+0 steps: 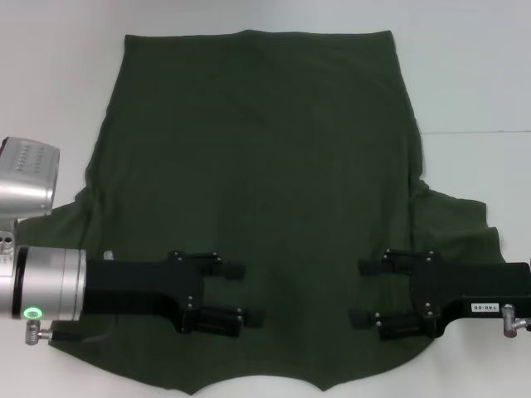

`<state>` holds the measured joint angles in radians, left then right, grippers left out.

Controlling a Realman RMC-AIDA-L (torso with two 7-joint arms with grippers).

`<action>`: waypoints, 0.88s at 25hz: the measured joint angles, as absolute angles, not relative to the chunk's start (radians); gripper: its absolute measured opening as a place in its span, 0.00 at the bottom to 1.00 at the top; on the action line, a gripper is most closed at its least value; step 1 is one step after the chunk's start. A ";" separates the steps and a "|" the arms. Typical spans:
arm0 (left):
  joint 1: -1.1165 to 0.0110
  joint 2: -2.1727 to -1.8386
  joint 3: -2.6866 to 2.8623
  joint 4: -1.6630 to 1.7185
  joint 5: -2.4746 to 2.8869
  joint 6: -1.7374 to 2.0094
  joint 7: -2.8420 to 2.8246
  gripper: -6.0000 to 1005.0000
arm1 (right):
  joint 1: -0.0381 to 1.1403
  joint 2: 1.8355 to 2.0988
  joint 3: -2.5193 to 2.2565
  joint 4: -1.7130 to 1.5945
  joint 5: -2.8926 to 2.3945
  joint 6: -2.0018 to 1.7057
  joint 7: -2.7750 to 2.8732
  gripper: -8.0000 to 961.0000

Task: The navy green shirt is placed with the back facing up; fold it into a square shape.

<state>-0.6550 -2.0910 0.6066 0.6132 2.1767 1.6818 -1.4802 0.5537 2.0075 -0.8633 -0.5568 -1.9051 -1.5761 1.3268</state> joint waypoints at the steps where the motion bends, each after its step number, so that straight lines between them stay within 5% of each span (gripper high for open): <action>1: -0.655 -2.091 0.608 0.613 2.177 1.682 -1.480 0.91 | 0.554 2.008 -0.864 -0.557 -1.905 -1.577 1.327 0.97; 13: -0.658 -2.085 0.557 0.624 2.136 1.683 -1.544 0.91 | 0.553 2.008 -0.859 -0.557 -1.905 -1.582 1.327 0.97; 22: -0.662 -2.013 0.316 0.705 2.137 1.558 -2.096 0.91 | 0.545 2.001 -0.856 -0.559 -1.905 -1.586 1.332 0.97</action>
